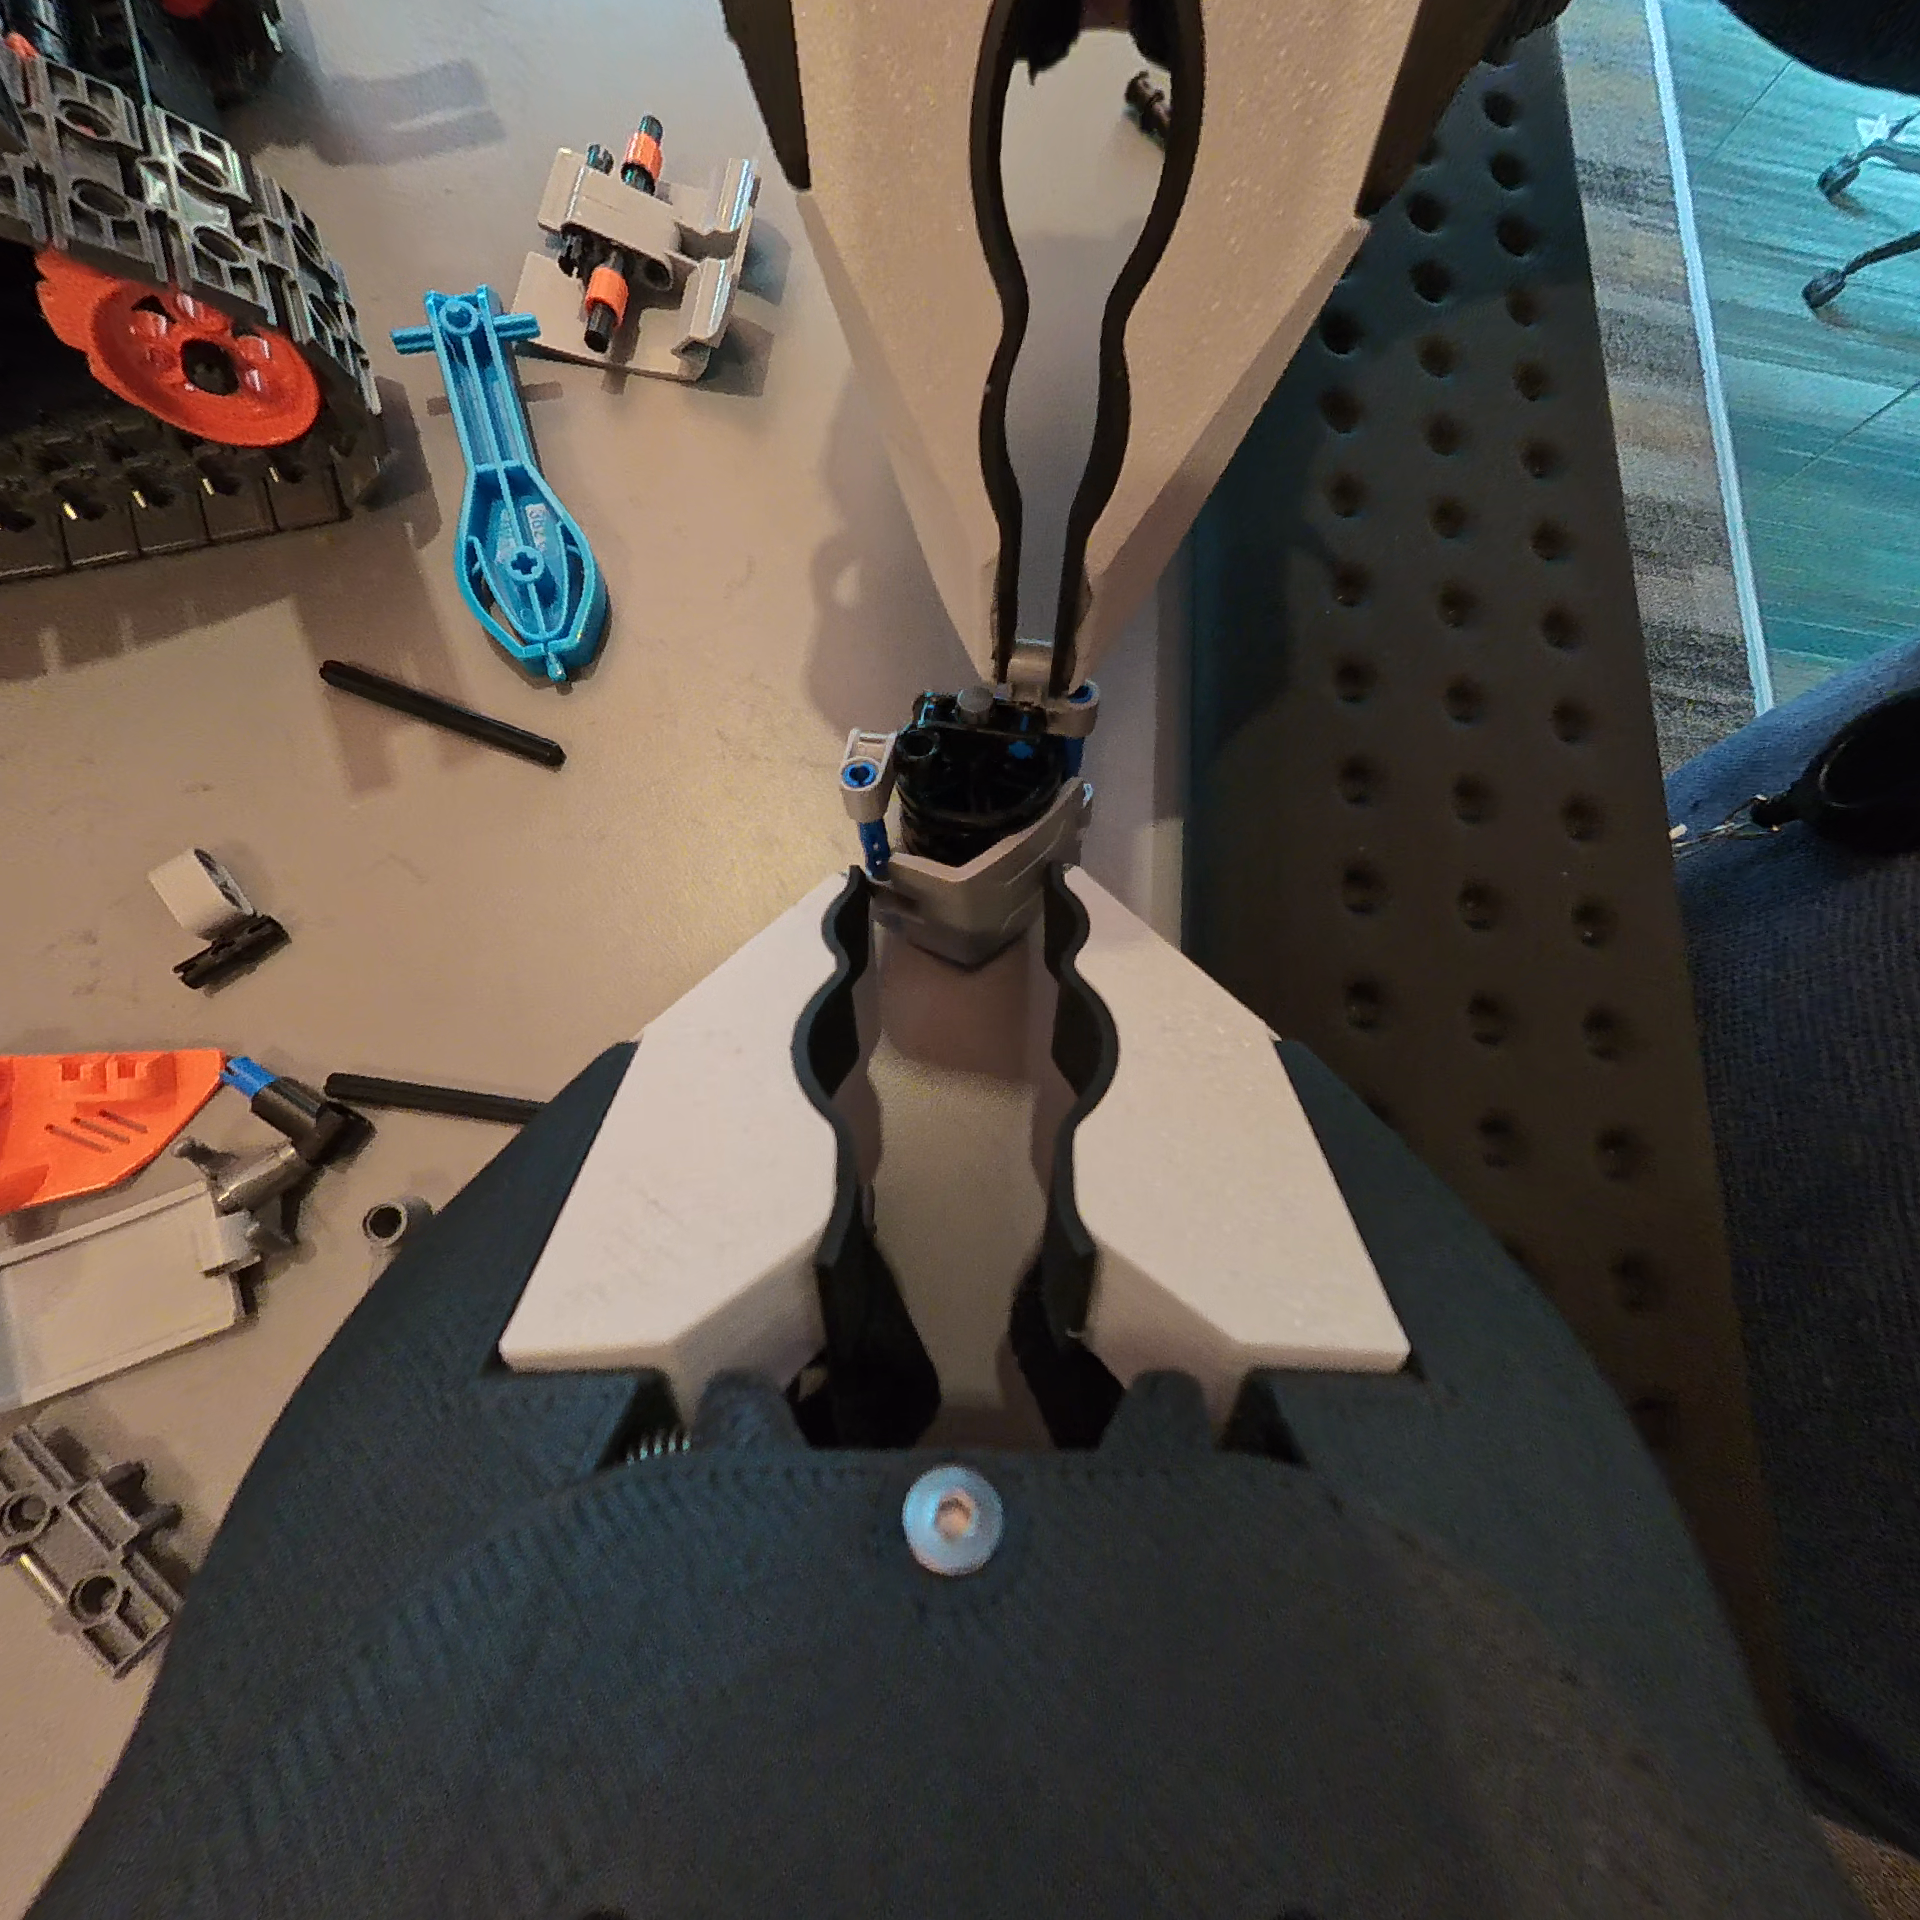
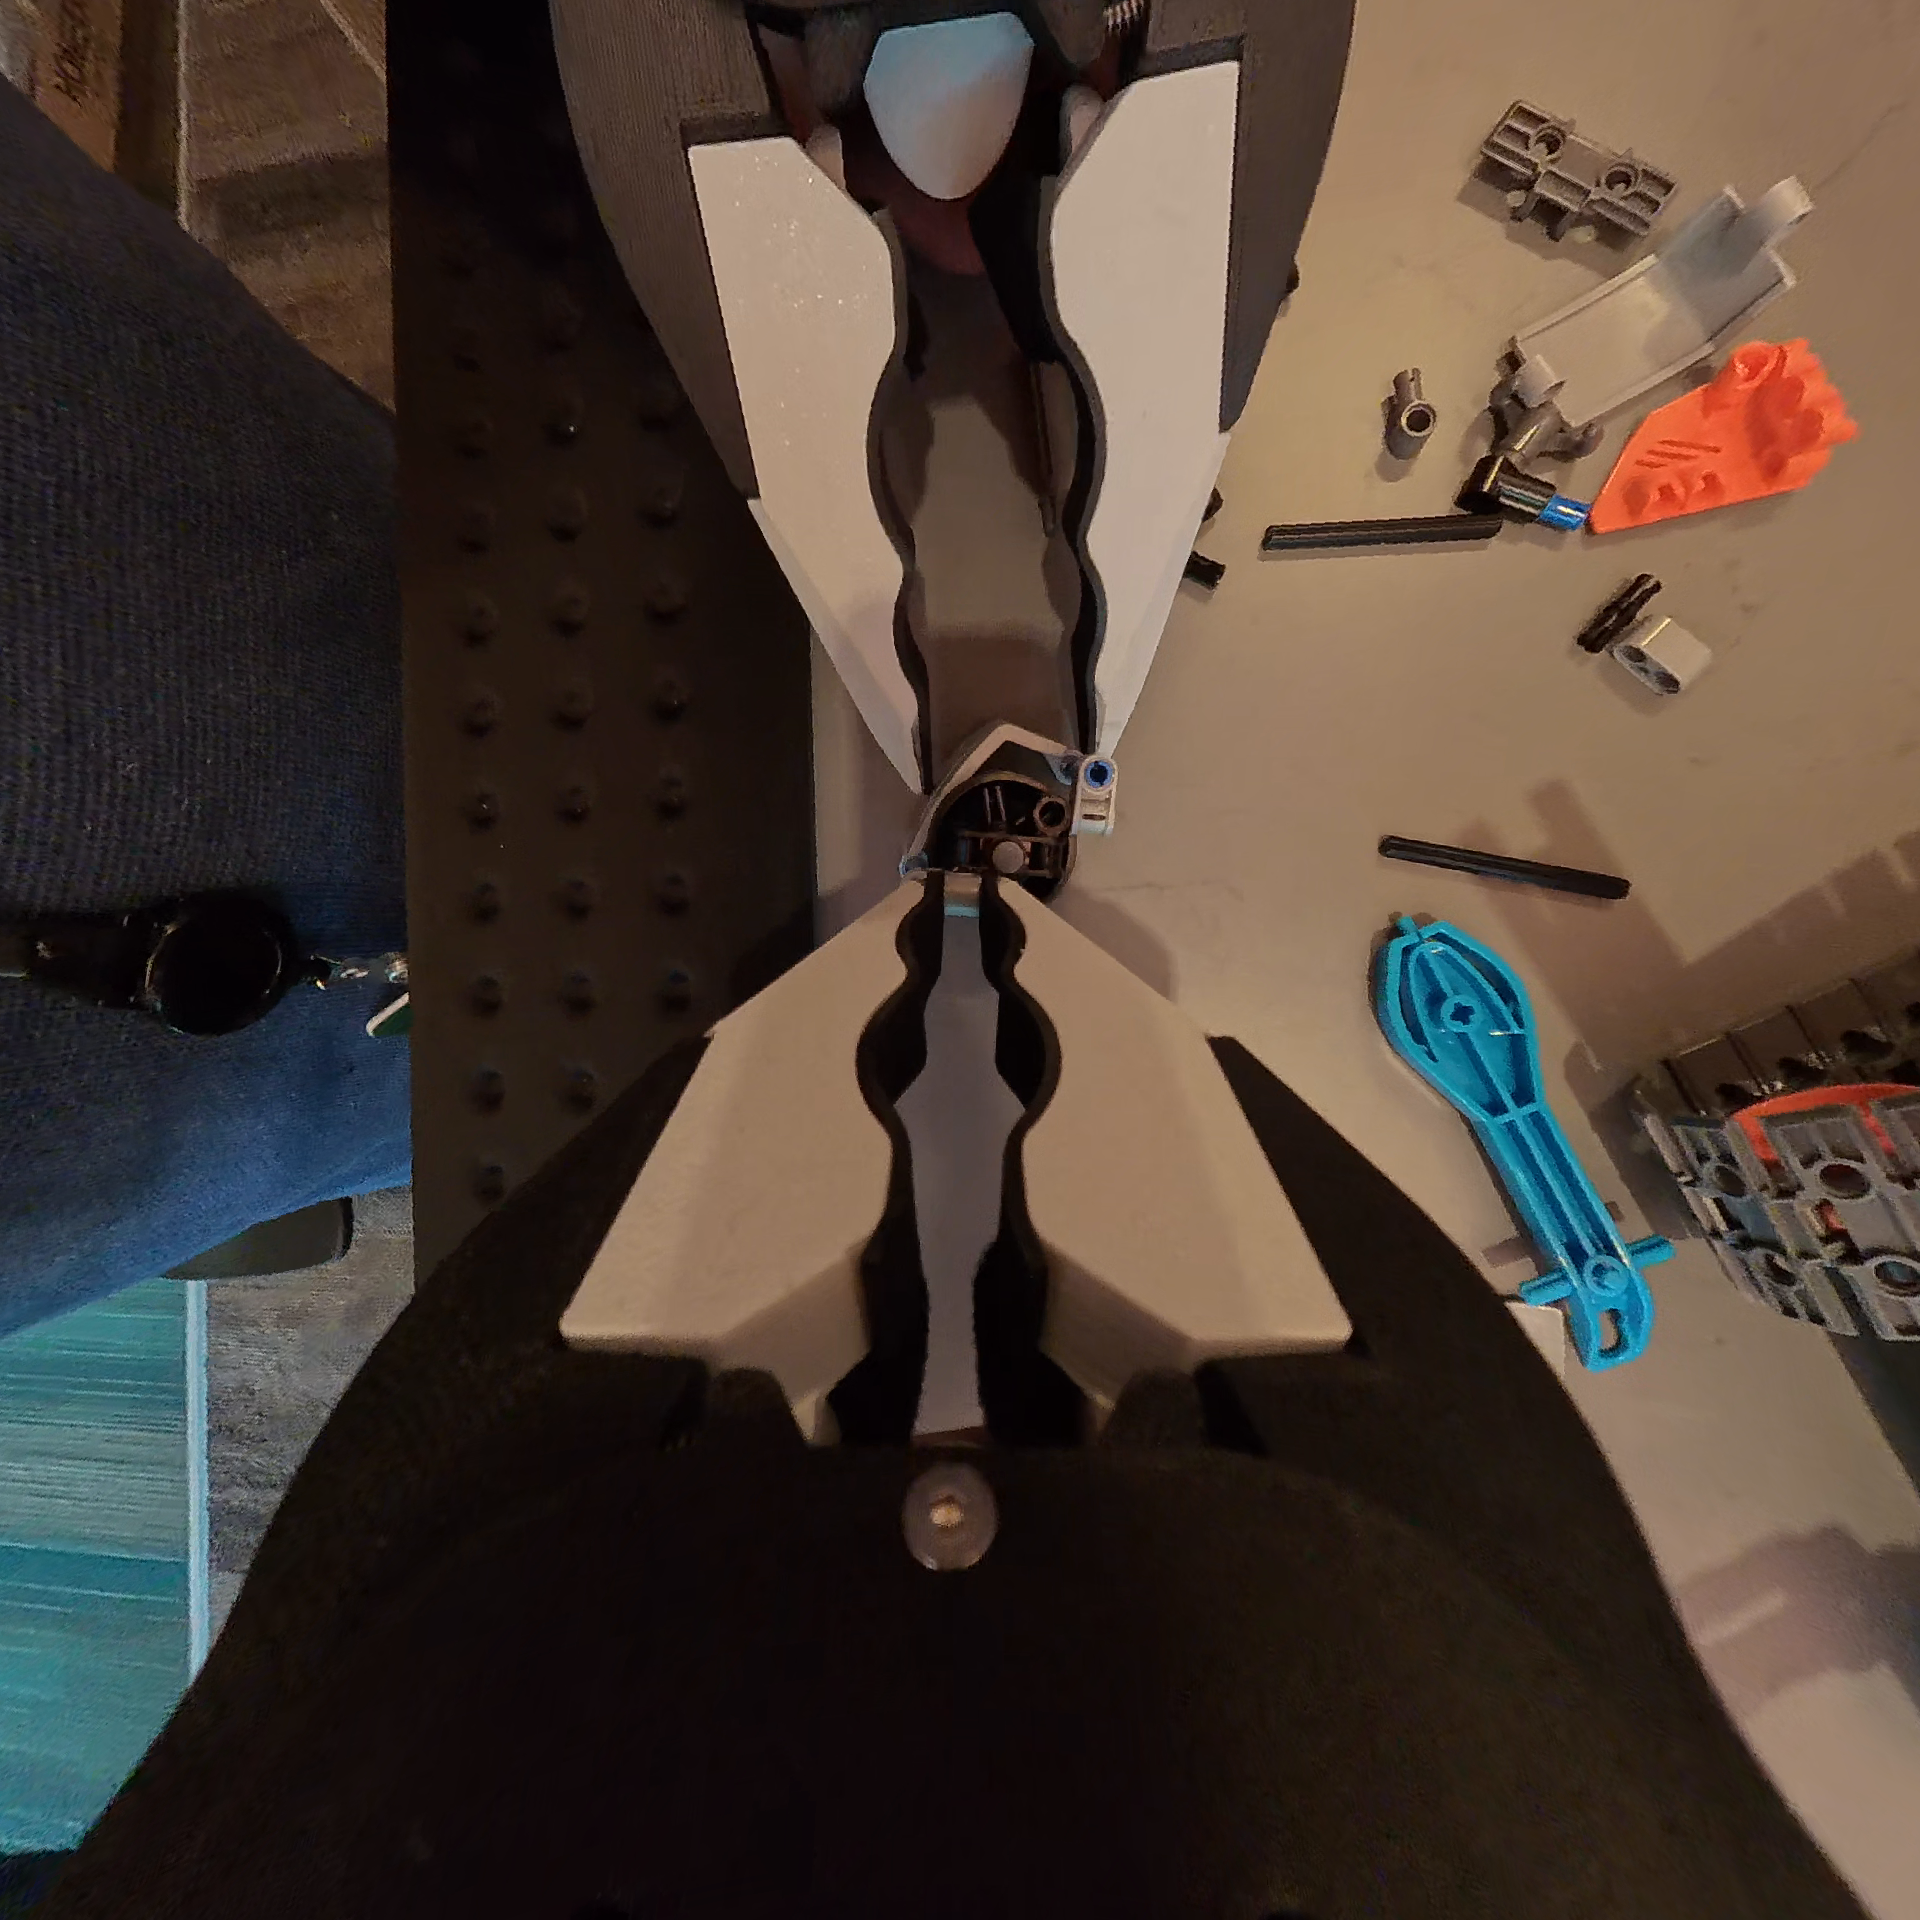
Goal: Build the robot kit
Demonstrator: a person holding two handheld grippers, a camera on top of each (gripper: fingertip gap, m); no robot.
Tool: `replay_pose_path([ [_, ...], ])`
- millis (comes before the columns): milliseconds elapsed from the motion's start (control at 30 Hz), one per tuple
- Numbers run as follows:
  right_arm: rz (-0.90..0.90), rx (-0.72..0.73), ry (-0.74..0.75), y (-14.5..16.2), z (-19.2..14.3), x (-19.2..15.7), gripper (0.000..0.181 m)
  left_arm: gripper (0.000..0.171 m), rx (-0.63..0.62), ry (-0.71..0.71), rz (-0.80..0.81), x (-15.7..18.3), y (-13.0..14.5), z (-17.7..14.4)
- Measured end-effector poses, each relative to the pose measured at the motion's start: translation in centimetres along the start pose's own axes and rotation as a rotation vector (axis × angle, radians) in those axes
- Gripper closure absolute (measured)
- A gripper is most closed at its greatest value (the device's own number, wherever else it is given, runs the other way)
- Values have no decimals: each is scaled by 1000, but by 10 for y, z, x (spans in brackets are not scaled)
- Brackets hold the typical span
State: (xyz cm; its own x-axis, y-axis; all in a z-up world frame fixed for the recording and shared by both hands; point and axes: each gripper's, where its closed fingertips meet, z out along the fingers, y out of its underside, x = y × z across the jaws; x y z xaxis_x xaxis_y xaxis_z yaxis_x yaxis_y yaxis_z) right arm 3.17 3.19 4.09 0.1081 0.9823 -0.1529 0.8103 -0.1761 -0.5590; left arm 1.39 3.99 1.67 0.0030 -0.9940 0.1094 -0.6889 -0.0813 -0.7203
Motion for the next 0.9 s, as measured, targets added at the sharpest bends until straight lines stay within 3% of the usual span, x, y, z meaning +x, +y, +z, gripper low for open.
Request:
replay_pose_path([
  [600,-20,34,5,-6,3,-7,177,143,-24,-59,107,2,10,2],
  [900,-74,-54,57,-5,3,-8,177,146,-18,-61,113,3,9,3],
])
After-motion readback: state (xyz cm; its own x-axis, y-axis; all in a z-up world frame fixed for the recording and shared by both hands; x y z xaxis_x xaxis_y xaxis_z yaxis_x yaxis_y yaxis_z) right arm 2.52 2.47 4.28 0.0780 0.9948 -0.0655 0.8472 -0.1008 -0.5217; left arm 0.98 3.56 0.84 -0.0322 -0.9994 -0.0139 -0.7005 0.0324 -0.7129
